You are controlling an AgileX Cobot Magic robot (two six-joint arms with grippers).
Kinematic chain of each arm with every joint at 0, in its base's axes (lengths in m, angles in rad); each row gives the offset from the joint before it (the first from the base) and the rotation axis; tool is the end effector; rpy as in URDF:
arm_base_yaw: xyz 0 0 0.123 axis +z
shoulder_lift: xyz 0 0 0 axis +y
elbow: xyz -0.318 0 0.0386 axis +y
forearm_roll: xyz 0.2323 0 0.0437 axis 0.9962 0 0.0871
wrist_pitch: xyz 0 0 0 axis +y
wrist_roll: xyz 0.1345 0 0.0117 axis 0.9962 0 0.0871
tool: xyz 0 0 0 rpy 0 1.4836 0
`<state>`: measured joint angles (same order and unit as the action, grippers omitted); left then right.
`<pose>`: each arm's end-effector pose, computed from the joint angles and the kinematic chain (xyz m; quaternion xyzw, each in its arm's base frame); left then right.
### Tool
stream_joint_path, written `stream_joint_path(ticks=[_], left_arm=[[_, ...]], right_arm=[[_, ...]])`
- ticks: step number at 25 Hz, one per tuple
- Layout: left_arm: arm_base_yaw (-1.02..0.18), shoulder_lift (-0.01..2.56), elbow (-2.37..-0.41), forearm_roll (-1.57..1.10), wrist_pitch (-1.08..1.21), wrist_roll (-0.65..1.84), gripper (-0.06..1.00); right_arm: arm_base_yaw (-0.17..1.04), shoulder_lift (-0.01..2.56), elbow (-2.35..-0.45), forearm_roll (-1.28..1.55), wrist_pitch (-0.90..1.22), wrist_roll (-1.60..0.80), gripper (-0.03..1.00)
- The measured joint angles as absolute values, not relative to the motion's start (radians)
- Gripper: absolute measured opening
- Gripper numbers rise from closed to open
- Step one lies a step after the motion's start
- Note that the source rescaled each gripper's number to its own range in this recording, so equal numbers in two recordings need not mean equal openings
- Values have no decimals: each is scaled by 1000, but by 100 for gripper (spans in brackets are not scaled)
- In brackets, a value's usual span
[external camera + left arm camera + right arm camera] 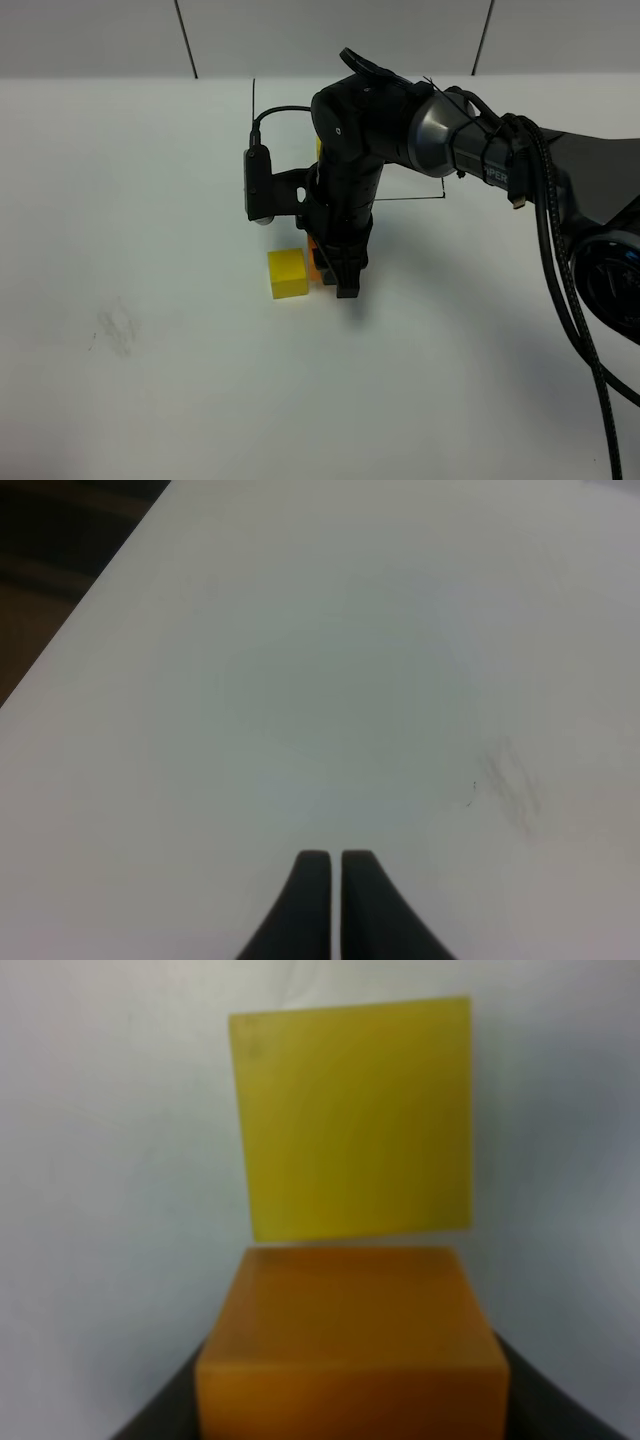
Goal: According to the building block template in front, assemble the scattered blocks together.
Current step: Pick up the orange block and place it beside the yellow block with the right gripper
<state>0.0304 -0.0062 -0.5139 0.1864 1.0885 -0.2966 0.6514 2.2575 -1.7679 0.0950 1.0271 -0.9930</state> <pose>-0.0206 0.0216 0.2522 -0.1443 0.8392 0.0236 0.5238 0.3720 0.2974 0.1406 -0.7153 0.6940 0.0297 0.0767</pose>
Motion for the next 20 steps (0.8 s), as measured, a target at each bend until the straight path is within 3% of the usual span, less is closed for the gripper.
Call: stream_joint_path(ticks=[20], left_arm=[[30,-6,-514,186,1089,-297,1]], right_arm=[[651,2264,-1768,95,1005,-1008,51]])
